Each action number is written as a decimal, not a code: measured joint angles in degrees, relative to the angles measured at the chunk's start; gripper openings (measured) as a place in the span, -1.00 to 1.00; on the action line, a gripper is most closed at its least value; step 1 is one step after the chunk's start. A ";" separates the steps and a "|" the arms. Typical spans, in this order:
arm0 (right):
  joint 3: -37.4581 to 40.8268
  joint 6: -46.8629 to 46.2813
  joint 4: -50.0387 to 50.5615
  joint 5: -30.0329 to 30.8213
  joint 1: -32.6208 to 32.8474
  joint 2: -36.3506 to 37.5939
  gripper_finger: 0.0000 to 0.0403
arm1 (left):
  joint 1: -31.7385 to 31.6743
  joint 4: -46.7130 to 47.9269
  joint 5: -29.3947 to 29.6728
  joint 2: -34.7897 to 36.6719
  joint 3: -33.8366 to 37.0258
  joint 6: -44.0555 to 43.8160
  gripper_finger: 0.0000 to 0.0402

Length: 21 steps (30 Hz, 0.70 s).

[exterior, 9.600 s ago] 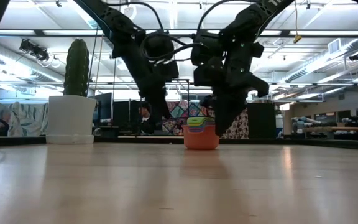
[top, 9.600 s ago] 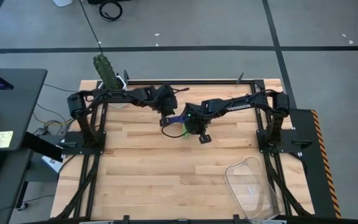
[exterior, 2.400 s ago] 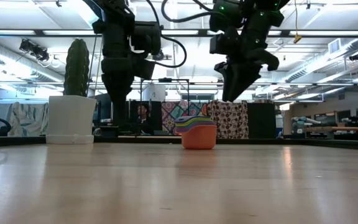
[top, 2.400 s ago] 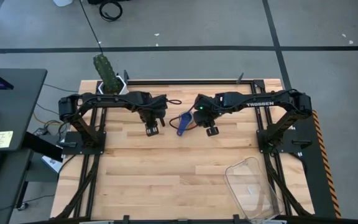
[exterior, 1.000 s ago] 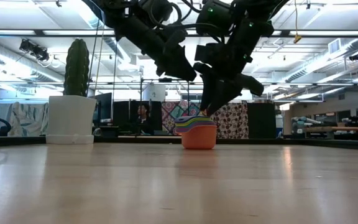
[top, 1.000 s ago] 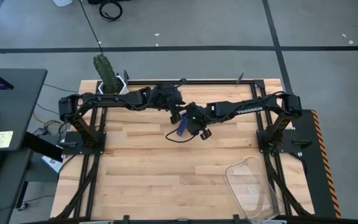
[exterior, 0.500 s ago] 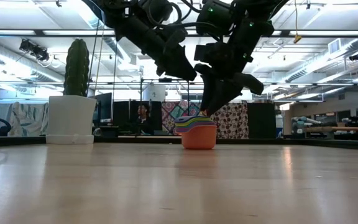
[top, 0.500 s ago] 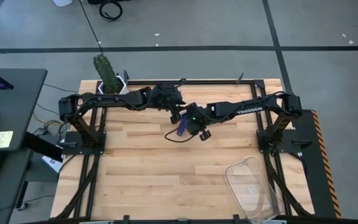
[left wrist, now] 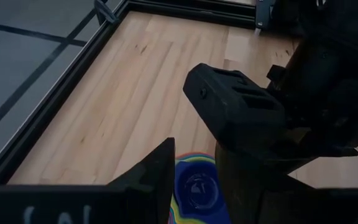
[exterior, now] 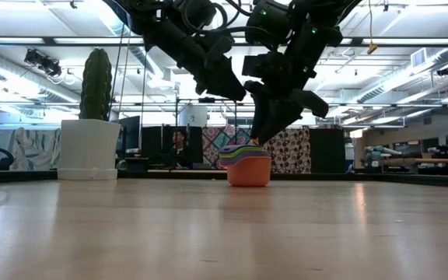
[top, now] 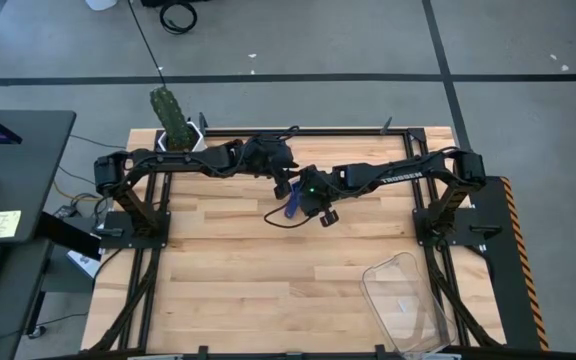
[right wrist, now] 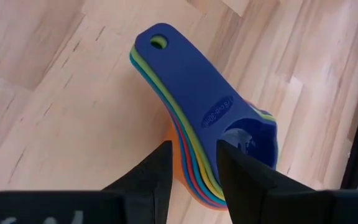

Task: Nest measuring cups in basket
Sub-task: Put the stacked measuring cups into the transparent bin

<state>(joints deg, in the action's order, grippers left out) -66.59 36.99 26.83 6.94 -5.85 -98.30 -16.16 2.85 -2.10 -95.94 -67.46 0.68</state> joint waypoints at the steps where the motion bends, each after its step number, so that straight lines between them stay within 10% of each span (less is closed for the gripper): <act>1: 0.00 0.02 0.00 -0.35 0.00 0.00 -0.36 | 0.00 0.05 -0.02 0.00 0.00 0.01 -0.40; 21: 0.04 -9.96 -0.22 -1.30 -2.64 -0.09 -0.35 | 0.04 -0.31 -0.20 0.02 -0.15 -0.02 -0.40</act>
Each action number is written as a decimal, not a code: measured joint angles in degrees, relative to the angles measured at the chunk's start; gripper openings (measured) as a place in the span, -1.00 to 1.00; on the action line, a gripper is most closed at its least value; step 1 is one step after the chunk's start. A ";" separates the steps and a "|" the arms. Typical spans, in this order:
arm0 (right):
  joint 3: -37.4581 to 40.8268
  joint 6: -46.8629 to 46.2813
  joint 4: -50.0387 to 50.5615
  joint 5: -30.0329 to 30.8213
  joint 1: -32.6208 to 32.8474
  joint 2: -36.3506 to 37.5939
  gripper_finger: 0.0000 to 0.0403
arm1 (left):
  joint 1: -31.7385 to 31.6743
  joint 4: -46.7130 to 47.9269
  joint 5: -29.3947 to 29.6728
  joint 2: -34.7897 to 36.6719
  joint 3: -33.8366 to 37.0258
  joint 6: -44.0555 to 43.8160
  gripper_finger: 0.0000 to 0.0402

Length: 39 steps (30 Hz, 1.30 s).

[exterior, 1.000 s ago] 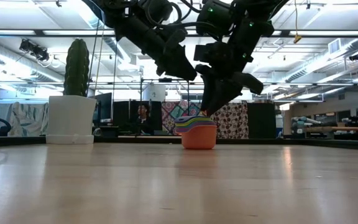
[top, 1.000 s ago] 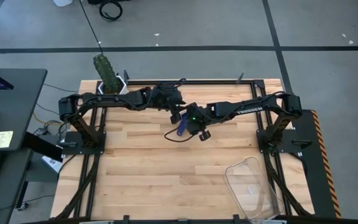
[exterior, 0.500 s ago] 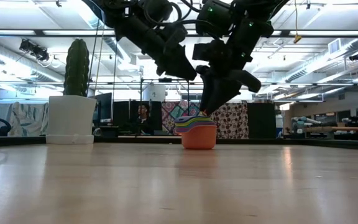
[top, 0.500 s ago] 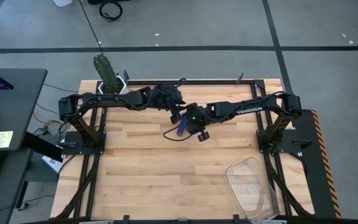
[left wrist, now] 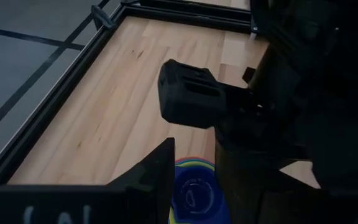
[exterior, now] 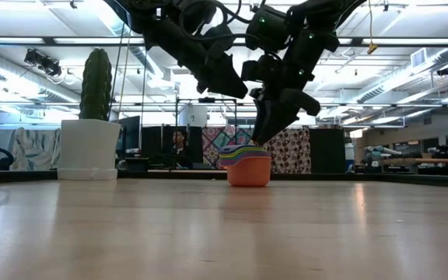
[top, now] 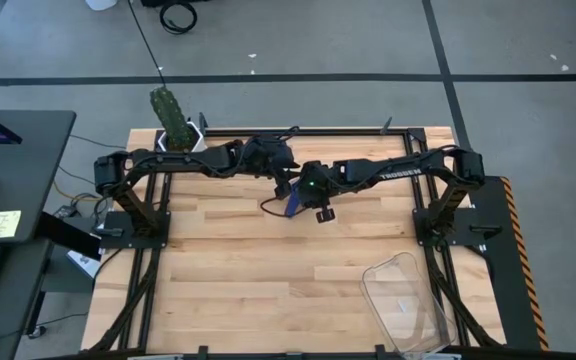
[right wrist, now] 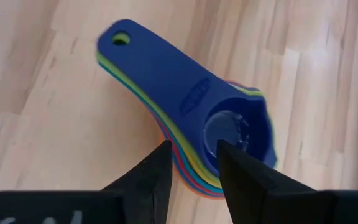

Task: Nest measuring cups in basket
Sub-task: Put the stacked measuring cups into the transparent bin

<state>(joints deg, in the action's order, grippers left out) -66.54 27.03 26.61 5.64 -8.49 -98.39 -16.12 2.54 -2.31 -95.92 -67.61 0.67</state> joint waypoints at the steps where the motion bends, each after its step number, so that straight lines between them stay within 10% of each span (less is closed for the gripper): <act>1: 0.00 -0.05 0.01 -0.16 0.05 0.00 -0.35 | 0.00 0.04 0.02 0.00 0.00 0.02 -0.40; 39: 0.00 -0.27 1.86 -5.65 0.87 0.04 -0.26 | -0.04 0.20 0.15 0.00 0.11 0.00 -0.40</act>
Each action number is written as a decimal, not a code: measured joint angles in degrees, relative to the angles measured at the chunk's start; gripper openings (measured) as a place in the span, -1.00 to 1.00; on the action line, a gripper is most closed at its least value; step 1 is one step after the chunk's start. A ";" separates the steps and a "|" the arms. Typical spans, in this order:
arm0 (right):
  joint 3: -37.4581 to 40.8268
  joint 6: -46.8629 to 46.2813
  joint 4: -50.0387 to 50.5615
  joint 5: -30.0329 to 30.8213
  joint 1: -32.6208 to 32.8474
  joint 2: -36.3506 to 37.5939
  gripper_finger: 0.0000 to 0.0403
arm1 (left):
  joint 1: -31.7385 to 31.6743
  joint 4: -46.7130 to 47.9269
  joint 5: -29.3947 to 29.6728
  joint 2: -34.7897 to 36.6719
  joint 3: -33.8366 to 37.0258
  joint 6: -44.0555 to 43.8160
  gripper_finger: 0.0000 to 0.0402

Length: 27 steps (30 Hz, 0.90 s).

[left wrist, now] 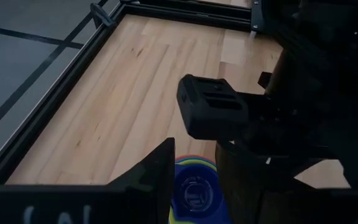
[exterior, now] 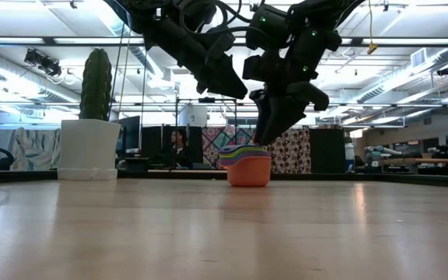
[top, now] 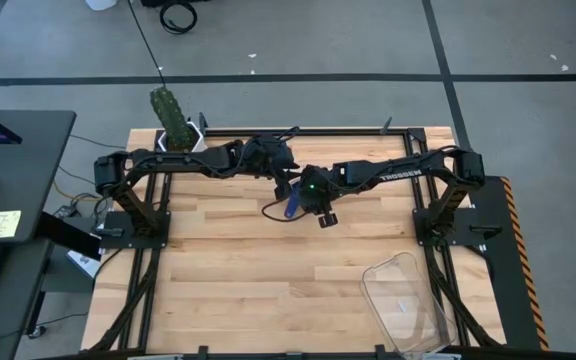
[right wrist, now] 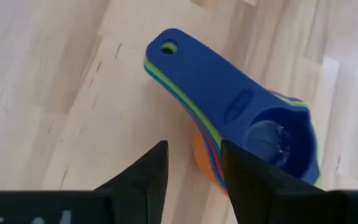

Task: Nest measuring cups in basket
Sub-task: Put the stacked measuring cups into the transparent bin

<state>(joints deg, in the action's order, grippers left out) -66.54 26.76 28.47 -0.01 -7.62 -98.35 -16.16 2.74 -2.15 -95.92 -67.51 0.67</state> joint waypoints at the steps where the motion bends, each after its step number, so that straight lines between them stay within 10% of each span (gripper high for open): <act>1: 0.00 -0.01 -0.14 0.07 0.00 0.00 -0.24 | 0.00 0.00 0.00 0.00 0.00 0.00 -0.40; 27: -0.08 1.36 -2.52 4.71 0.92 -2.43 0.63 | 0.02 0.16 0.02 0.00 0.02 2.69 -0.40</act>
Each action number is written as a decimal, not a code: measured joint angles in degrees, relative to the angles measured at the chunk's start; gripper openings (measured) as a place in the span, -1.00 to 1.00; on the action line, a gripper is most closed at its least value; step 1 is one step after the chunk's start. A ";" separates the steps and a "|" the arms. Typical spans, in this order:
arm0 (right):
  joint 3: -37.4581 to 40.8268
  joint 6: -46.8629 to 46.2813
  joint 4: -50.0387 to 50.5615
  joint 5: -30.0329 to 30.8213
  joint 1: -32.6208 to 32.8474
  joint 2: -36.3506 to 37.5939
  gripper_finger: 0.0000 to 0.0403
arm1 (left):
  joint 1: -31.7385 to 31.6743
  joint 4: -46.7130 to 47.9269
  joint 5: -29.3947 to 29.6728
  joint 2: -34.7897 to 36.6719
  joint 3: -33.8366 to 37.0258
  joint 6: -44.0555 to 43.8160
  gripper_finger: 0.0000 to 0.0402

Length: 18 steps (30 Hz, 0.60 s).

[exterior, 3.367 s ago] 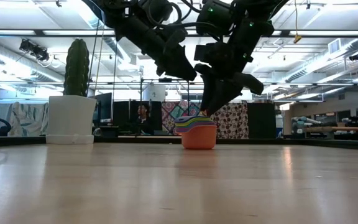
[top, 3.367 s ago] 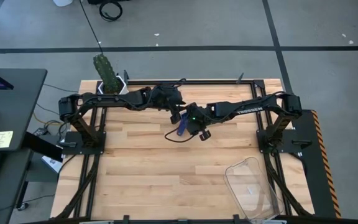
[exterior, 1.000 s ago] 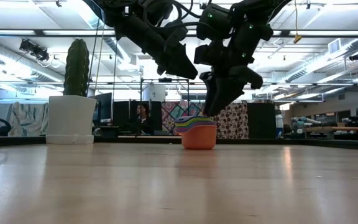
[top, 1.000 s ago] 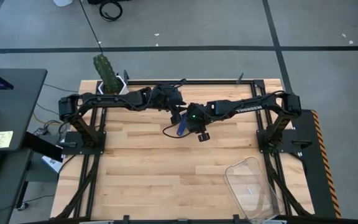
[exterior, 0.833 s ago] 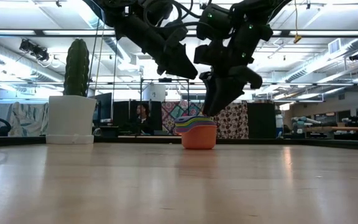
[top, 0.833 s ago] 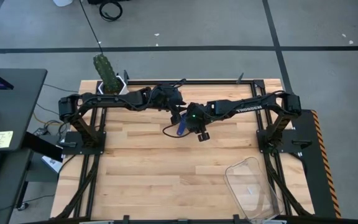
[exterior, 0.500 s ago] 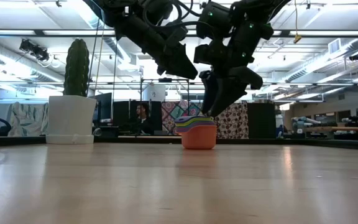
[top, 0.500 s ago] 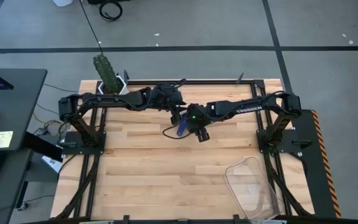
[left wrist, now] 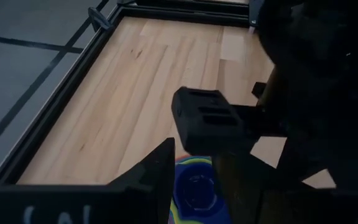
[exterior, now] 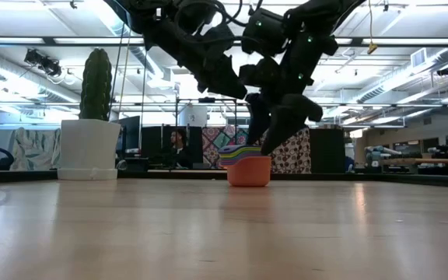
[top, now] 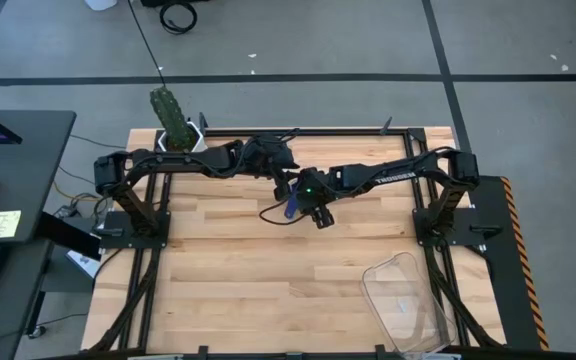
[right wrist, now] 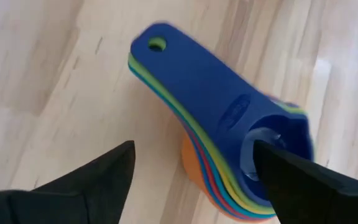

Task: Nest measuring cups in basket
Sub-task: Put the stacked measuring cups into the transparent bin

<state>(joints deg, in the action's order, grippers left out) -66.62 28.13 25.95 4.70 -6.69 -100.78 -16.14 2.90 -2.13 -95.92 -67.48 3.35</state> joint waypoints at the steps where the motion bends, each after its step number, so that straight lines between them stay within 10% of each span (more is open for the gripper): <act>1: -0.01 0.26 -0.06 0.04 -0.01 -0.14 0.64 | 0.00 0.02 0.06 0.00 0.00 0.52 -0.40; 18: 1.20 0.54 -1.31 -0.83 -0.76 -0.41 0.66 | 0.00 0.35 0.20 0.00 0.00 1.86 -0.40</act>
<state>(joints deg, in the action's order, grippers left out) -65.42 28.67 24.63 3.86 -7.45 -101.19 -16.14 3.25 -1.93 -95.92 -67.48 5.21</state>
